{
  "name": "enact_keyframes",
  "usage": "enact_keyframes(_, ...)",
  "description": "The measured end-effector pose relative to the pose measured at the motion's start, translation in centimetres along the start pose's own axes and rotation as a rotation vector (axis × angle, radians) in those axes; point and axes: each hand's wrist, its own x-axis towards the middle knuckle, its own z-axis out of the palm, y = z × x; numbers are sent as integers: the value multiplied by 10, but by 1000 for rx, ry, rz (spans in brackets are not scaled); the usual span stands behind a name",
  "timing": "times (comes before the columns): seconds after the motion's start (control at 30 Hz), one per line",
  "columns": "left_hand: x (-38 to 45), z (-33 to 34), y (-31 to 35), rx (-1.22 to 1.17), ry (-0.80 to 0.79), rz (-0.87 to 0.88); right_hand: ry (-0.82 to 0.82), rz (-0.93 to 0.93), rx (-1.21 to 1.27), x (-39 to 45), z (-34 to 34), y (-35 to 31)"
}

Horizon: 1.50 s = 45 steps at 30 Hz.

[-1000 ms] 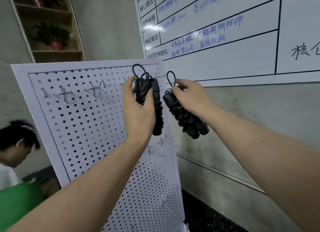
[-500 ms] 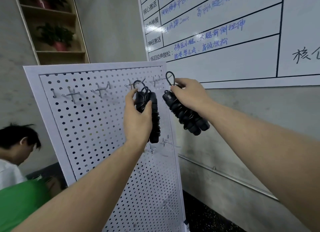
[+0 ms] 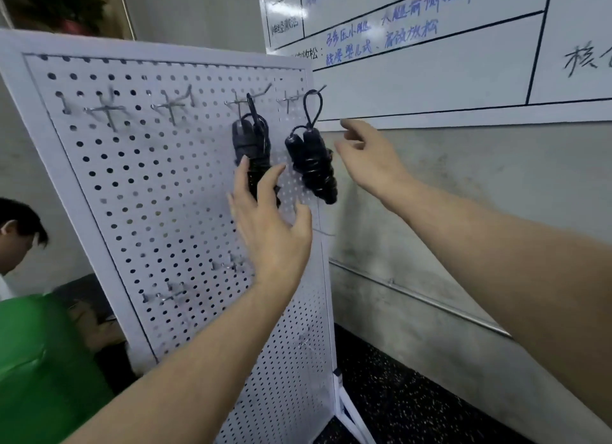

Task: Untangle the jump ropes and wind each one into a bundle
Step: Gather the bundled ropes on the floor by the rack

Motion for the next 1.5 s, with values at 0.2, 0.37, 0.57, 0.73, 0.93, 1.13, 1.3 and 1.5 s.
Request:
enact_keyframes(0.2, -110, 25, -15, -155, -243, -17, 85, 118, -128, -82, -19, 95)
enact_keyframes(0.37, -226, 65, -41, -220, -868, -451, -85, 410, -265, -186, -37, 208)
enact_keyframes(0.57, -382, 100, -94, 135, -1642, -758, -312, 809, -294, -309, -44, 340)
enact_keyframes(0.73, -480, 97, -140, 262, -1822, -910, -511, 1113, -191, -394, -37, 418)
enact_keyframes(0.93, -533, 97, -181, 483, -1879, -740, -665, 1378, -212, -478, -5, 476)
enact_keyframes(1.13, -546, 111, -188, 574, -1970, -728, -588, 1394, -146, -497, 31, 497)
enact_keyframes(1.3, -522, 108, -194, 479, -1742, -1022, -374, 1483, 77, -482, 55, 497)
enact_keyframes(1.5, -460, 88, -224, 466, -1576, -904, -400, 1402, 28, -467, 86, 493)
